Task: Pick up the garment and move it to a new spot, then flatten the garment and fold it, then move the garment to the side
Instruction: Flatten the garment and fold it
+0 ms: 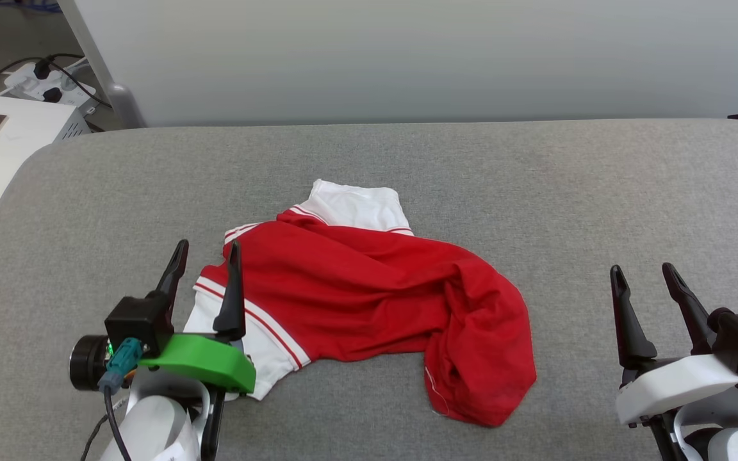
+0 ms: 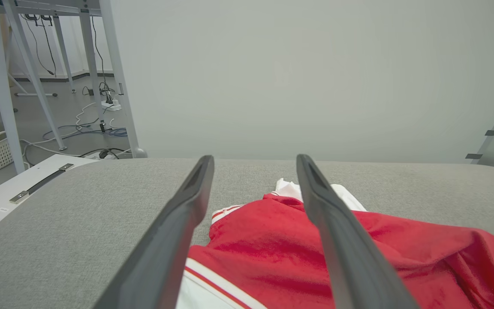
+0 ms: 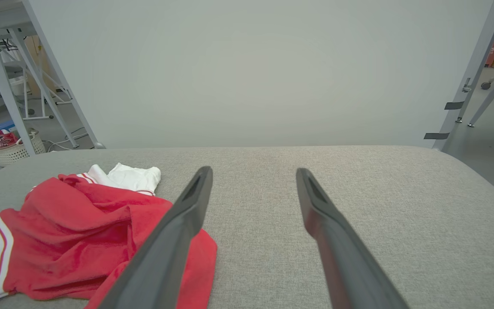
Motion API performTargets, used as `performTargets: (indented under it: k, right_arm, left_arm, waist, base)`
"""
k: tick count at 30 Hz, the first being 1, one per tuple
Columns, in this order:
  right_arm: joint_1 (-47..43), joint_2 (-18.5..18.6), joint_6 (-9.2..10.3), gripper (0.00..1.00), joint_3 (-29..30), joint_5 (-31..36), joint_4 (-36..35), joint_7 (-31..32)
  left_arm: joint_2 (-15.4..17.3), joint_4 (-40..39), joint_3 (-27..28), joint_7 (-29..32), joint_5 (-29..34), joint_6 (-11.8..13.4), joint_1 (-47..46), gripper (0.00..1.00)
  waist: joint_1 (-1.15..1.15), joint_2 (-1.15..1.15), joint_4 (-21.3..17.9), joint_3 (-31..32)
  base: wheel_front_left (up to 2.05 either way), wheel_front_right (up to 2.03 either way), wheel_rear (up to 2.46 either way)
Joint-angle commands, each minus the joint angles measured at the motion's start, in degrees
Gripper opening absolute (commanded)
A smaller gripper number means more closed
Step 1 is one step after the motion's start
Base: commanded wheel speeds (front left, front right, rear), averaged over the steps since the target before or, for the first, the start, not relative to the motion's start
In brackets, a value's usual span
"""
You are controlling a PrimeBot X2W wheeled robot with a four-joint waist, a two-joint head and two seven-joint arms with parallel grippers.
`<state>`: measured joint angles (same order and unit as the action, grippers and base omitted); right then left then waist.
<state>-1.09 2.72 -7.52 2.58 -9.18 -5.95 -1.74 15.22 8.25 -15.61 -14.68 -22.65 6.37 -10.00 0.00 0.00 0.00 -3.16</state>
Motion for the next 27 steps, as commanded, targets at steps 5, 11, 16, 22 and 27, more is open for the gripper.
performTargets:
  k: [5,11,16,22,27]
  right_arm:
    - [-0.47,0.16,0.03,1.0,0.1,0.29,0.04,0.56]
    - [1.58,0.16,0.03,1.0,1.15,0.36,2.95,3.36]
    - [7.01,1.48,0.03,1.0,1.2,-1.42,9.95,8.62]
    - [16.38,6.45,0.03,1.0,-4.49,-7.24,18.48,17.76]
    - [24.59,11.67,0.03,1.0,-13.6,-12.47,23.85,27.85]
  left_arm:
    - [-0.06,-0.84,0.84,-0.31,0.89,-0.37,2.67,1.0]
    - [-0.95,-1.14,1.29,-0.31,1.15,-0.91,1.97,1.0]
    - [-2.35,-2.26,1.89,-0.31,1.59,-1.73,0.48,1.0]
    - [-4.95,-2.71,2.09,-0.31,2.5,-3.36,-1.42,1.0]
    - [-7.19,-2.9,2.75,-0.31,3.6,-5.09,-2.65,1.0]
  waist:
    - [0.0,0.0,0.41,-0.27]
    - [0.0,0.0,1.89,-1.27]
    - [0.0,0.0,4.4,-3.59]
    - [0.0,0.0,7.93,-6.21]
    - [0.0,0.0,10.78,-8.26]
  base:
    - [0.0,0.0,0.0]
    - [0.0,0.0,0.0]
    - [0.0,0.0,0.0]
    - [0.0,0.0,0.0]
    - [0.0,0.0,0.0]
